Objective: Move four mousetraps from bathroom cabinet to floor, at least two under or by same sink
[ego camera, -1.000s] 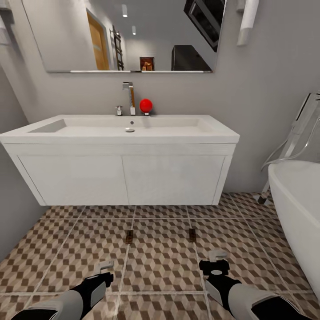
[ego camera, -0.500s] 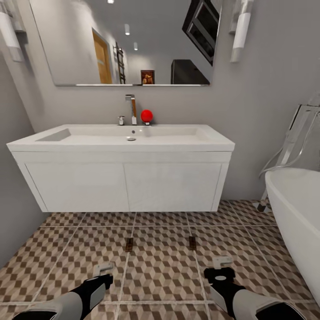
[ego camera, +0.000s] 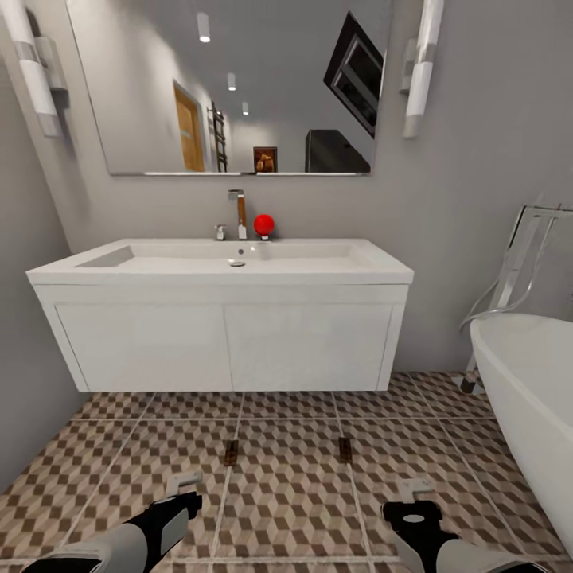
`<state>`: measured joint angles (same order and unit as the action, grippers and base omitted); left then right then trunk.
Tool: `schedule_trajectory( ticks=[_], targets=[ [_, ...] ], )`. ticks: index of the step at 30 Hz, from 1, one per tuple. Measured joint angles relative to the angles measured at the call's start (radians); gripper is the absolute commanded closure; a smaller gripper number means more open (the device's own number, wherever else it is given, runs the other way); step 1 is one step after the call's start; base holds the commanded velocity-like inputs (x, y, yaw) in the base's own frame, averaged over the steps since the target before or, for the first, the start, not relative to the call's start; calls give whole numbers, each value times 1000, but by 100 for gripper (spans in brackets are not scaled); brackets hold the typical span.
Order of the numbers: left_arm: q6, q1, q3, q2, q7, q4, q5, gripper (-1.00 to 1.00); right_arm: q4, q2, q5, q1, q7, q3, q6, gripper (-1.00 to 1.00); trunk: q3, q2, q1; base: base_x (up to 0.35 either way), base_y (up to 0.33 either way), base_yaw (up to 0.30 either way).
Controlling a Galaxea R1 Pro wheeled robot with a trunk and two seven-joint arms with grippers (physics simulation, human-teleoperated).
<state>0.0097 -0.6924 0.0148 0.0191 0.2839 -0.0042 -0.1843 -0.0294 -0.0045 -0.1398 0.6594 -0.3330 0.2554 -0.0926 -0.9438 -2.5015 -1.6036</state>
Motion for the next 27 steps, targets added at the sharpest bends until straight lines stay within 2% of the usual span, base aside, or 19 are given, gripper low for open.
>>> schedule_trajectory(
  ticks=[8,13,22,27],
  targets=[
    [0,13,0,-9,0,1,-1,-100,0,-26,0,-5,1,0,1,-100,31,4,5,0,0,0],
    [0,33,0,-11,-2,1,-1,-100,-1,-39,0,-9,3,0,1,-100,46,39,24,0,0,0],
    [2,92,0,-12,-54,1,-2,-100,-1,-45,-1,-98,7,0,-1,-100,75,102,58,0,0,0],
    [2,150,0,-11,-92,1,-1,-100,-1,-42,0,-176,44,-1,-3,-100,90,137,77,0,0,0]
  ],
)
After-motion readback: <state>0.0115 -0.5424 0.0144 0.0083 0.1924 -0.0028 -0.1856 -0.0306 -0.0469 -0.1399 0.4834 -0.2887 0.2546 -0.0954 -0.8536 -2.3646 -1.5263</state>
